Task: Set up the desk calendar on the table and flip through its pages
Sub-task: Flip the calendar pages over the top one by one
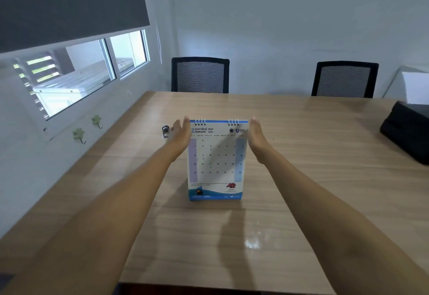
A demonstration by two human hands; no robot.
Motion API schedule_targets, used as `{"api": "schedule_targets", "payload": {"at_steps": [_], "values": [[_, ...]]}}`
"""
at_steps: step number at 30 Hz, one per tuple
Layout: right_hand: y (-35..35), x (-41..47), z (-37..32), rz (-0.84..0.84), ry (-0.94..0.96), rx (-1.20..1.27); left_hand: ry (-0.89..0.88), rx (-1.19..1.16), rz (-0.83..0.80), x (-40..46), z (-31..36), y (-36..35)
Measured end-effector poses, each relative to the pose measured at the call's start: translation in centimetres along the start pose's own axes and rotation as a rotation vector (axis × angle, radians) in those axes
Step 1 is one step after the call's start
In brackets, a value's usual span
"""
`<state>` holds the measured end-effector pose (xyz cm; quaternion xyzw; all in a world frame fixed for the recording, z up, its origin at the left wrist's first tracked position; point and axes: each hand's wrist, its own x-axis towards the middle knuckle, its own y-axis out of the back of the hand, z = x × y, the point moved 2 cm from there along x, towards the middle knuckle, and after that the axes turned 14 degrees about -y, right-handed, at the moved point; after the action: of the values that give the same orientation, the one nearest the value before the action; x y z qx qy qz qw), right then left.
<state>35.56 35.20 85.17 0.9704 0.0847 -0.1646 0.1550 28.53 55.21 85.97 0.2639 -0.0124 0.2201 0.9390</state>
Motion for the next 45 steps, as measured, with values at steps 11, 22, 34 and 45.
{"api": "schedule_targets", "payload": {"at_steps": [11,22,34,45], "values": [[-1.0,-3.9,2.3,-0.234,-0.138,0.288,0.134,-0.498,-0.051,-6.1,2.7,-1.2],[1.8,-5.5,1.1,-0.018,-0.099,0.1,0.133,-0.289,0.081,-4.7,1.5,2.0],[4.0,-6.2,-3.8,-0.15,0.125,0.239,-0.112,-0.398,0.086,-3.4,5.9,2.9],[0.5,0.3,-1.5,0.095,0.292,-0.72,-0.377,0.403,-0.173,0.4,2.7,0.7]]}}
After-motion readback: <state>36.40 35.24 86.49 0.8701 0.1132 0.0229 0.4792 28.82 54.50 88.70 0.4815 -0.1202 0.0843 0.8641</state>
